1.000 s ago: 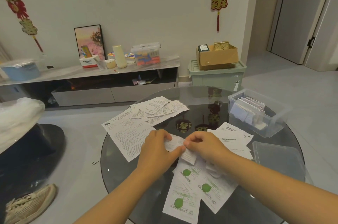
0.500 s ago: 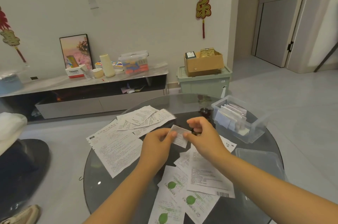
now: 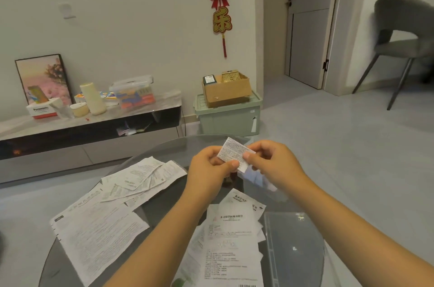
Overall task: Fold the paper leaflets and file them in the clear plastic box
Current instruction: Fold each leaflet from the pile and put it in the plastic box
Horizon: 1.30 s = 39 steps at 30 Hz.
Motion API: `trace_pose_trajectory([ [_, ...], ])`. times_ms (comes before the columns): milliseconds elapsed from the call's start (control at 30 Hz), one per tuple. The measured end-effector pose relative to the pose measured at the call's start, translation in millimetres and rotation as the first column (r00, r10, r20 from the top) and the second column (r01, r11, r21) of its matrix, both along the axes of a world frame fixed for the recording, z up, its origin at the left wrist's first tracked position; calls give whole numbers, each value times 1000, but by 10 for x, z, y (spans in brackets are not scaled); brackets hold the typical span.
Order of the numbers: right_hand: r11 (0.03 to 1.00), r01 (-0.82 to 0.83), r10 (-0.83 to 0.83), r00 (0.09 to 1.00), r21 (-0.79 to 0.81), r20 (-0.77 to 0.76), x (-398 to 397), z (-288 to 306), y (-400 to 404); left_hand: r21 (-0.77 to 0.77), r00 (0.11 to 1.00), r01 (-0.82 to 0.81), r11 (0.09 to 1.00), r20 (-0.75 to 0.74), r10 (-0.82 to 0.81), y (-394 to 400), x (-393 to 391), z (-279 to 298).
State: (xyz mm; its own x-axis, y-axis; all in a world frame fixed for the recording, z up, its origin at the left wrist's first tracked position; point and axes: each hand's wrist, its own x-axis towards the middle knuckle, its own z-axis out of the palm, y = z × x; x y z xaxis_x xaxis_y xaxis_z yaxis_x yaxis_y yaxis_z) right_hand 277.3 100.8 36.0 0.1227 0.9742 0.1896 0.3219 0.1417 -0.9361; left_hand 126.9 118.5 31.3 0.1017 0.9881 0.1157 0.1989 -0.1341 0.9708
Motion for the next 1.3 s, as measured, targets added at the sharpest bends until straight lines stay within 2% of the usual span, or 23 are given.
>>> trace_pose_trajectory([
  [167, 978, 202, -206, 975, 59, 77, 399, 13, 145, -9, 996, 90, 996, 6, -90, 257, 399, 53],
  [233, 941, 324, -336, 928, 97, 163, 565, -17, 200, 23, 989, 96, 995, -115, -93, 375, 526, 3],
  [300, 909, 398, -416, 867, 121, 274, 688, -52, 228, 137, 942, 124, 983, -328, -73, 468, 607, -49],
  [367, 895, 426, -444, 819, 133, 363, 783, -102, 266, 255, 807, 253, 933, -588, -58, 573, 688, -117],
  [433, 895, 427, -440, 793, 130, 421, 822, -146, 307, 289, 617, 416, 862, -786, -35, 671, 745, -167],
  [500, 901, 417, -422, 775, 122, 470, 836, -175, 359, 265, 492, 522, 811, -870, -32, 780, 807, -211],
  [600, 916, 383, -387, 767, 118, 512, 813, -181, 420, 273, 409, 606, 747, -912, 1, 921, 838, -299],
  [767, 924, 367, -349, 686, 111, 638, 711, -231, 505, 308, 436, 617, 724, -900, 11, 988, 781, -431],
  [967, 912, 404, -316, 576, 73, 754, 554, -306, 632, 371, 520, 601, 708, -854, 6, 973, 697, -501],
  [1100, 911, 409, -275, 508, 52, 816, 500, -342, 692, 378, 524, 595, 710, -852, 14, 989, 681, -516],
  [1300, 930, 353, -120, 556, -103, 822, 392, -349, 755, 400, 578, 559, 726, -816, 5, 1001, 674, -583],
])
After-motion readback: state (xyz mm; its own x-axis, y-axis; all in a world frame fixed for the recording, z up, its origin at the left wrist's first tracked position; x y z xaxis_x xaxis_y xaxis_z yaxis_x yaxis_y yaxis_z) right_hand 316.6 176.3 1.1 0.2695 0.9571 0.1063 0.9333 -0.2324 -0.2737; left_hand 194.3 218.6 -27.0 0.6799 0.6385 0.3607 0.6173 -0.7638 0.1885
